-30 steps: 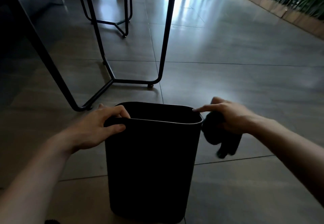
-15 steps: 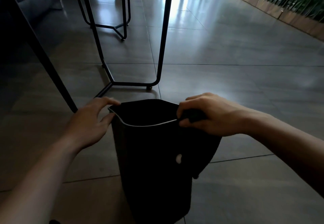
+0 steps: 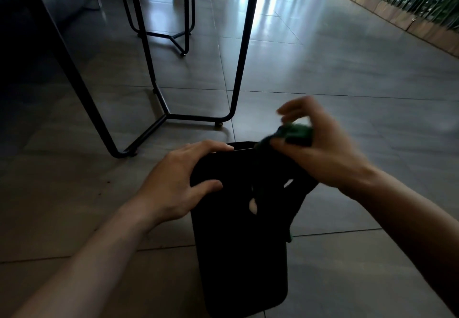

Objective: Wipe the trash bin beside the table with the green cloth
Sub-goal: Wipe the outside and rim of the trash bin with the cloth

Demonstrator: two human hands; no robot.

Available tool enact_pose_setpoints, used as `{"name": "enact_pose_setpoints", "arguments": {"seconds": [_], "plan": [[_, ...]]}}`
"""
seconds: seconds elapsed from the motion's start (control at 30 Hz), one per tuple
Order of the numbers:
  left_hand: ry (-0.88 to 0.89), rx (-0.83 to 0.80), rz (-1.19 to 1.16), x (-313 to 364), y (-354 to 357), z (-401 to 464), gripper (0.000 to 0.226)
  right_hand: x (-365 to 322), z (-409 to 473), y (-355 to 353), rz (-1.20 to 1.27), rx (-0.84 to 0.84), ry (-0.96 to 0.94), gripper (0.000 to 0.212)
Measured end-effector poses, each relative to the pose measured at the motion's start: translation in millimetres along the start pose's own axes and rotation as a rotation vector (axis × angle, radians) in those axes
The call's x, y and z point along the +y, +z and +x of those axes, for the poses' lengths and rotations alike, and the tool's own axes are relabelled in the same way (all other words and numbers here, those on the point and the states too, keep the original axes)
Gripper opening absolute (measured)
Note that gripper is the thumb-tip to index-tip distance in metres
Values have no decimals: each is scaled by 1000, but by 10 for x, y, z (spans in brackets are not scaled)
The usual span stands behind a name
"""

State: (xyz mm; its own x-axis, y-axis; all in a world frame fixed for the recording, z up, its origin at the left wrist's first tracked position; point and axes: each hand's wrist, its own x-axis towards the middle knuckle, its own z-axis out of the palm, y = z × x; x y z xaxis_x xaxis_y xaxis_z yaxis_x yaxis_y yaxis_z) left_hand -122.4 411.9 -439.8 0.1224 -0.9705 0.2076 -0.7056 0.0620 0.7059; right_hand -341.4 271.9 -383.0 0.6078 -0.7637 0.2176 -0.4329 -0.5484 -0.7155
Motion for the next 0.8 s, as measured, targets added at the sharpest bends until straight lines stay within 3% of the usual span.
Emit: {"name": "enact_pose_setpoints", "arguments": {"seconds": [0.07,0.13,0.2,0.27,0.4,0.5,0.57,0.7,0.8], "plan": [[2,-7,-17,-22,-2,16,59,-43,-12,-38,181,265,-75,28],[-2,-9,-27,-27,5,45,59,-90,-17,56,164,523,-229,20],[-13,-7,-32,-42,13,74,58,-62,-91,323,79,610,-375,13],[-20,-14,-27,-68,27,103,56,105,-267,663,-50,496,-478,11],[40,-6,-69,-123,54,140,55,677,-682,996,-504,170,-681,43],[-16,-1,-51,-191,41,158,59,1000,-1015,1052,-661,-41,-765,69],[-40,-1,-50,-217,38,165,60,1141,-1217,1061,-727,-155,-823,69],[-50,-12,-53,-203,49,188,59,1212,-1047,879,-785,-161,-980,43],[-82,-26,-46,-183,37,196,59,1006,-552,763,-633,123,-756,43]]}}
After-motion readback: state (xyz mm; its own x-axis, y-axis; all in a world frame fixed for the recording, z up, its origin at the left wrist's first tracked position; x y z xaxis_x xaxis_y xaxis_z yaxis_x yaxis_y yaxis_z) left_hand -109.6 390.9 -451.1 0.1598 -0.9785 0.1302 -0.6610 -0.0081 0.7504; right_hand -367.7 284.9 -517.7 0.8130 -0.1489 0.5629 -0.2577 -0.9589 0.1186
